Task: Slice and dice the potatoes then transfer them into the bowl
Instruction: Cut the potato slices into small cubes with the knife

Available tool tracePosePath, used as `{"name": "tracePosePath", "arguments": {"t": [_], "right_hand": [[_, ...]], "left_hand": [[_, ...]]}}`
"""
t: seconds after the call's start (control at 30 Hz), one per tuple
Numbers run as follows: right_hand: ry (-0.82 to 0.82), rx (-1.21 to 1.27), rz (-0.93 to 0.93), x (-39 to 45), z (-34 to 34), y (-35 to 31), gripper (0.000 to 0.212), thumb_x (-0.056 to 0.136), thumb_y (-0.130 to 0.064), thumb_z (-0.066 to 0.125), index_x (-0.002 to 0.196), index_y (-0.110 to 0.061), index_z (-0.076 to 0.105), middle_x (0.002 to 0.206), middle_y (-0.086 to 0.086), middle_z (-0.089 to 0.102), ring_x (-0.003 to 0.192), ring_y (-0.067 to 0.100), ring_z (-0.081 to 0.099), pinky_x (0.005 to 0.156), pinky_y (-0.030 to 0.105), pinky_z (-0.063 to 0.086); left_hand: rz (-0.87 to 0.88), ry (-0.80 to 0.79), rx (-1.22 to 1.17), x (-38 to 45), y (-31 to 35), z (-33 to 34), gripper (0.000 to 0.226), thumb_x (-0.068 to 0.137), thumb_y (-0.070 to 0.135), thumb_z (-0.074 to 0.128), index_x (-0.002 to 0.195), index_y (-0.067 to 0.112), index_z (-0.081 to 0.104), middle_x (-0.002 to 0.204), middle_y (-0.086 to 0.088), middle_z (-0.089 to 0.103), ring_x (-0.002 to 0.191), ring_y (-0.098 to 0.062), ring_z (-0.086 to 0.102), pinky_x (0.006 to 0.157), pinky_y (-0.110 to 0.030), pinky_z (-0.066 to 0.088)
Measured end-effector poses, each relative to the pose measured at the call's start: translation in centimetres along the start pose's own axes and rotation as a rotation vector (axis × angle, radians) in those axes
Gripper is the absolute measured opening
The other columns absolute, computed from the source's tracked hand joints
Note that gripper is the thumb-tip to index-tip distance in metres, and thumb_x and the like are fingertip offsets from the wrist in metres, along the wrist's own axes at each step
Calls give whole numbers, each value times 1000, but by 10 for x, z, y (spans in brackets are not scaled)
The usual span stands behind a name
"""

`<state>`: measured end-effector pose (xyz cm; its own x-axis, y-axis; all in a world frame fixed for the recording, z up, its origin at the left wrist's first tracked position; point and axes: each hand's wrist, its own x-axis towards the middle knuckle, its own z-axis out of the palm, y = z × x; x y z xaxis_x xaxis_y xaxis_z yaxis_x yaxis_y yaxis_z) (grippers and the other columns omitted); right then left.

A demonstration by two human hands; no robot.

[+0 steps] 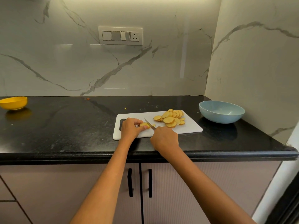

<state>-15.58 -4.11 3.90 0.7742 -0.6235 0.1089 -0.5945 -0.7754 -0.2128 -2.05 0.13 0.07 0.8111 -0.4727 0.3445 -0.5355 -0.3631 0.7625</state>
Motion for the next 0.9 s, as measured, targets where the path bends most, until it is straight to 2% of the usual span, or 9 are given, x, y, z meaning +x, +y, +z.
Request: {"name": "tracePosePath", "arguments": {"t": [0.17, 0.27, 0.37, 0.57, 0.73, 0.9], "right_hand": [[-51, -7, -17, 14, -1, -13, 29, 97, -18, 42, 123, -8, 52, 123, 8, 56, 112, 21, 54, 80, 25, 40], [-78, -6, -28, 15, -1, -10, 30, 97, -19, 43, 124, -9, 51, 124, 8, 55, 113, 22, 53, 84, 27, 41], [-41, -51, -40, 3, 7, 0, 28, 97, -20, 43, 121, -9, 53, 119, 8, 58, 108, 22, 57, 77, 27, 41], [2, -3, -14, -4, 4, 10, 28, 97, -18, 42, 120, -9, 55, 117, 8, 58, 106, 22, 57, 74, 27, 40], [14, 47, -1, 2, -6, 7, 30, 97, -20, 41, 124, -11, 53, 122, 8, 57, 109, 22, 55, 74, 26, 37], [-22, 42, 16, 2, -4, 3, 30, 98, -21, 42, 122, -9, 53, 120, 8, 57, 109, 22, 54, 76, 27, 38]], "left_hand": [[51, -25, 14, -1, 2, -2, 27, 76, 21, 75, 97, 5, 72, 99, -11, 71, 80, -9, 51, 58, -12, 36], [82, -1, 26, -4, 2, -2, 25, 76, 21, 75, 95, 5, 73, 96, -9, 71, 79, -7, 51, 57, -8, 34], [71, 17, -6, -2, -1, 0, 29, 74, 22, 77, 97, 5, 72, 98, -10, 71, 85, -12, 58, 64, -16, 39], [7, -8, -5, -1, -2, 1, 62, 75, 26, 75, 130, 7, 52, 115, -12, 65, 109, -23, 57, 93, -30, 42], [-29, -10, -30, 3, -4, 2, 65, 75, 26, 76, 130, 4, 50, 116, -9, 65, 107, -20, 57, 84, -20, 37], [-19, -1, -20, 3, -6, 2, 59, 77, 22, 74, 129, 3, 52, 115, -10, 66, 106, -20, 58, 87, -23, 40]]}}
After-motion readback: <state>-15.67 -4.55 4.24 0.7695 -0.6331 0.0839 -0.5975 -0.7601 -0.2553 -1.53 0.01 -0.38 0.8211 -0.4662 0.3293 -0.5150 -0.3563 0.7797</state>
